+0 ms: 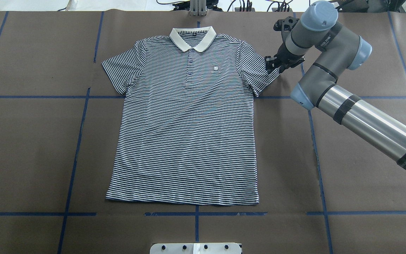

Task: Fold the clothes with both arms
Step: 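Move the right gripper toward the sleeve nearest it on the striped polo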

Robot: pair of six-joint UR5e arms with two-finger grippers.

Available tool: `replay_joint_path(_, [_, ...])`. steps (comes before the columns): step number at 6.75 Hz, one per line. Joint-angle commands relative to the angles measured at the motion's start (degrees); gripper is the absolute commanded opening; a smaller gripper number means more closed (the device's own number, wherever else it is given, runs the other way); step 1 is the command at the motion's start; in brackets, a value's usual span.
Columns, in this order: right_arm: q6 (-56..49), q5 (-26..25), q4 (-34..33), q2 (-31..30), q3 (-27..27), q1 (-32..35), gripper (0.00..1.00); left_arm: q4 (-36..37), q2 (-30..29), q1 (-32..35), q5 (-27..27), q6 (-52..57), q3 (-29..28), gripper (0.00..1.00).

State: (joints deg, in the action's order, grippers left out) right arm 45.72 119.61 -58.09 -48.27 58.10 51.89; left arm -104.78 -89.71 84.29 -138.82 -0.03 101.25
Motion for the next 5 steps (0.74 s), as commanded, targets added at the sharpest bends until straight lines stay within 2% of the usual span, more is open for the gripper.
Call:
replay_joint_path(1, [-0.10, -0.08, -0.09, 0.10, 0.00, -0.03, 0.27, -0.07, -0.03, 0.00, -0.04, -0.06, 0.00, 1.00])
replay_joint_path(3, [-0.10, -0.08, -0.09, 0.10, 0.00, 0.05, 0.30, 0.02, -0.03, 0.00, -0.13, -0.06, 0.44, 1.00])
replay_joint_path(4, [-0.19, -0.08, -0.18, 0.10, 0.00, 0.05, 0.63, 0.02, -0.03, 0.00, -0.13, -0.06, 0.53, 1.00])
replay_joint_path(5, [-0.89, -0.60, -1.14, 0.02, 0.00, -0.03, 0.64, 0.02, 0.06, 0.00, -1.52, -0.06, 0.44, 1.00])
